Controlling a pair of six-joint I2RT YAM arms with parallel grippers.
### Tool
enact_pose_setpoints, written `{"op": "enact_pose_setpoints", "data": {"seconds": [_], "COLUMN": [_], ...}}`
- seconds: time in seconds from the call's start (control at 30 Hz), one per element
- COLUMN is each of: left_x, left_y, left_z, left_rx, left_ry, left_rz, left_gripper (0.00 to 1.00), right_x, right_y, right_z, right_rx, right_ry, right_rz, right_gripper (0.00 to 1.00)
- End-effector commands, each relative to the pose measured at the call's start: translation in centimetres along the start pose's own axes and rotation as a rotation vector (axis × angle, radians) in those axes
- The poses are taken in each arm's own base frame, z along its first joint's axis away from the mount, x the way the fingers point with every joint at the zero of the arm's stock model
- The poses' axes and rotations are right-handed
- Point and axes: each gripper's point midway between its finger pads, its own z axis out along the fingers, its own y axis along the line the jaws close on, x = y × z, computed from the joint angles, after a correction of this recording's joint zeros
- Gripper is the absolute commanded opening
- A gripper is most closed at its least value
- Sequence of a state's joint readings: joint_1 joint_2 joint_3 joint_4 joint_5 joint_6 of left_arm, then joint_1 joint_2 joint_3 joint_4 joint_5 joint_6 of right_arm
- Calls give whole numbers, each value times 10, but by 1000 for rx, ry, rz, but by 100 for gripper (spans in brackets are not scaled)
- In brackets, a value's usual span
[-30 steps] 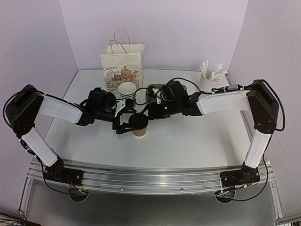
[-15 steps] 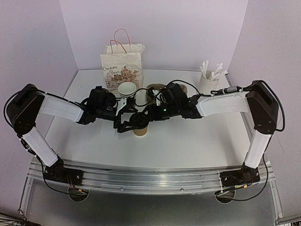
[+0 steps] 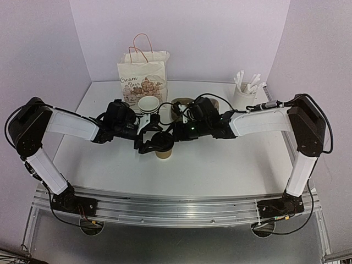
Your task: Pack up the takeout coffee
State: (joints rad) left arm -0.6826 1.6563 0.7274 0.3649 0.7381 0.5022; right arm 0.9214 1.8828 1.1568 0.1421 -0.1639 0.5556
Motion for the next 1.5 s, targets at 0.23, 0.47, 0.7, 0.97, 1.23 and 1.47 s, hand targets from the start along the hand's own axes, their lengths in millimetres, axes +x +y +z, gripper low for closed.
{"op": "enact_pose_setpoints", "data": {"seconds": [0.23, 0.47, 0.7, 0.97, 1.23, 1.47], "left_x": [31, 71, 94, 74, 11, -24], "left_y": [-6, -36, -53, -47, -11, -5], "left_z": [10, 9, 10, 9, 0, -14], "left_rx": [23, 107, 167, 206, 124, 87], "left_ry": [99, 161, 196, 165, 71, 18], "left_rz": [11, -4, -134, -220, -146, -91], "left_gripper": [79, 79, 79, 79, 91, 96], "right_x": [20, 34, 42, 39, 26, 9], "right_y": [-6, -17, -22, -17, -12, 4], "right_z": [11, 11, 11, 13, 10, 5], "right_rx": [11, 30, 35, 19, 16, -3], "right_ry": [27, 38, 46, 46, 16, 12], "right_rz": [29, 59, 80, 99, 101, 45], "right_gripper": [49, 49, 49, 49, 51, 53]}}
